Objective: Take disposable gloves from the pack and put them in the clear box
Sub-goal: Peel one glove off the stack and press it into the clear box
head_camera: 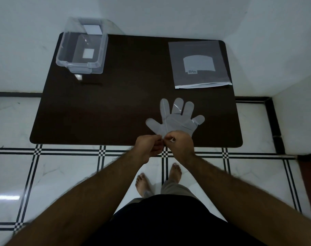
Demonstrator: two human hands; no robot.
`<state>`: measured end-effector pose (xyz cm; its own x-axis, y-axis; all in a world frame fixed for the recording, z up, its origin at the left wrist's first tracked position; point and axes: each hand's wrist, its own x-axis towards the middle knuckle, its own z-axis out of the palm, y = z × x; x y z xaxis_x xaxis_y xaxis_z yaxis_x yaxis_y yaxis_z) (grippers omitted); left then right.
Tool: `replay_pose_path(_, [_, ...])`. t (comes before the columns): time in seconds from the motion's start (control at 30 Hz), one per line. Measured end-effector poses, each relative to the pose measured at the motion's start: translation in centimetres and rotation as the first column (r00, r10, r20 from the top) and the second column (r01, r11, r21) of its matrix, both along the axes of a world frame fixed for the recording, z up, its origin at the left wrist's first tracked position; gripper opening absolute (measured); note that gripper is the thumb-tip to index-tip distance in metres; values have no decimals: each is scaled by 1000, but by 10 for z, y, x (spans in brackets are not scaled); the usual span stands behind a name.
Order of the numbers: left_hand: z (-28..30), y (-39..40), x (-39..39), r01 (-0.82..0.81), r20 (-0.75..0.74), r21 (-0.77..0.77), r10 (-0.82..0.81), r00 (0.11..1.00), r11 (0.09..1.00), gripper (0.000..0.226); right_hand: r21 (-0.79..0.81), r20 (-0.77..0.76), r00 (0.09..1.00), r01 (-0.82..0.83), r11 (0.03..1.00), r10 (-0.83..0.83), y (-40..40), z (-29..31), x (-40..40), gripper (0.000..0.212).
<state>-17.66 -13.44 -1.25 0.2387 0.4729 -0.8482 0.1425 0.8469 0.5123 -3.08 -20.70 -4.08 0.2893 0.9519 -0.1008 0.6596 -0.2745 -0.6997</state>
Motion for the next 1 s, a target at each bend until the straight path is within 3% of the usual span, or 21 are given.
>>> replay_pose_path(0.5, [-15,1,8,-51,-14,-16,51,999,999,14,-159,-269,950,118,980,-158,-3,6,13,10])
replay_pose_path(0.8, [-21,3,-1,87,-157,134,-65,985,987,12,-283,-438,768,376,882,-467,1,5,20,17])
replay_pose_path(0.9, [-23,3,-5,379,-416,318,-231,880,869,12,-331,-452,704,437,836,-548,3,6,21,14])
replay_pose_path(1.0, [-17,4,-8,703,-708,417,-279,649,577,19,-363,-468,674,442,820,-571,3,8,22,13])
